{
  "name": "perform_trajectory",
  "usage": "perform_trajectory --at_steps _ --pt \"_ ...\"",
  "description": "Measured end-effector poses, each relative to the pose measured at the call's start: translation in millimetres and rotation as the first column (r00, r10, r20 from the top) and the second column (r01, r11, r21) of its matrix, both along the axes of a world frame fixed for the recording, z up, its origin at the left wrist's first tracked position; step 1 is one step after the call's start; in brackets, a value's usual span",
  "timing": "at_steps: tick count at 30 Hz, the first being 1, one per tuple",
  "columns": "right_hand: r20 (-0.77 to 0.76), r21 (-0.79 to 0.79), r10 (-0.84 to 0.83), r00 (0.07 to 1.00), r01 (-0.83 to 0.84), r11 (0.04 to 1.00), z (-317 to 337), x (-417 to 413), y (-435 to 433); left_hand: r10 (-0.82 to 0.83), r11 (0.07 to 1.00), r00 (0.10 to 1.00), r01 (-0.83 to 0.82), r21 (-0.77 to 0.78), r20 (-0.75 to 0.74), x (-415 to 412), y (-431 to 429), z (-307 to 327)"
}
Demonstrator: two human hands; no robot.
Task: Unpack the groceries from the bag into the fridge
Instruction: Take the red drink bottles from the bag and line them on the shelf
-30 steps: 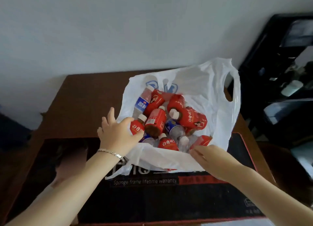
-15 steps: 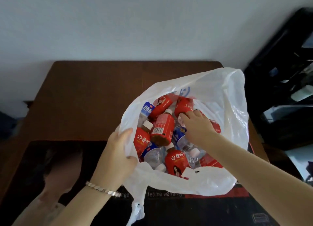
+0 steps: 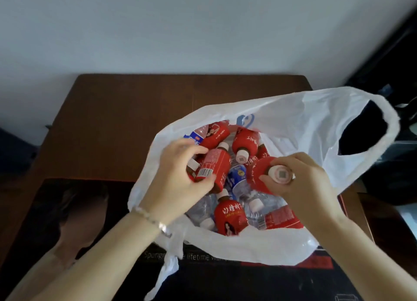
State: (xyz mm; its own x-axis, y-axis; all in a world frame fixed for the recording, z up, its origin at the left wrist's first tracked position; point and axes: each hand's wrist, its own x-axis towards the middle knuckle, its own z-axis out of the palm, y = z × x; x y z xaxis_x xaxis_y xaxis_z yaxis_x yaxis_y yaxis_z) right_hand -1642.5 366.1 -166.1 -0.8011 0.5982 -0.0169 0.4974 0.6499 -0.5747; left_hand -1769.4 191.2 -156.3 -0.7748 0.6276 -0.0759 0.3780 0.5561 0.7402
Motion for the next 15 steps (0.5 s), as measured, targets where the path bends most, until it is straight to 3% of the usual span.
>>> perform_trajectory --at_steps 2,5,7,9,12,15 --pt "-0.053 -0.103 -0.056 0.997 0.051 0.993 -1.9 9.4 -5.8 -0.067 0.979 0.983 0.099 -0.179 0.173 -12.0 31.6 0.4" --pt "0.029 -0.183 -0.075 0.997 0.079 0.980 -20.3 15.2 -6.3 -0.116 0.844 0.978 0.190 -0.501 0.174 -29.7 79.0 -28.4" --pt "0.064 -0.260 -0.097 0.993 0.110 0.959 -29.2 14.7 -4.1 -0.146 0.749 0.974 0.225 -0.623 0.175 -37.2 98.8 -56.9" --pt "0.038 -0.254 -0.094 0.995 0.101 0.962 -31.8 12.4 -1.6 -0.125 0.714 0.981 0.194 -0.673 0.150 -42.0 107.4 -81.9" --pt "0.016 -0.154 -0.055 0.998 0.057 0.986 -33.2 12.3 -0.9 -0.076 0.742 0.995 0.095 -0.663 0.058 -41.9 105.4 -92.3" --pt "-0.054 -0.153 -0.071 0.996 0.062 0.986 -37.9 15.7 -1.9 -0.143 0.720 0.987 0.152 -0.677 0.069 -29.5 101.0 -74.4"
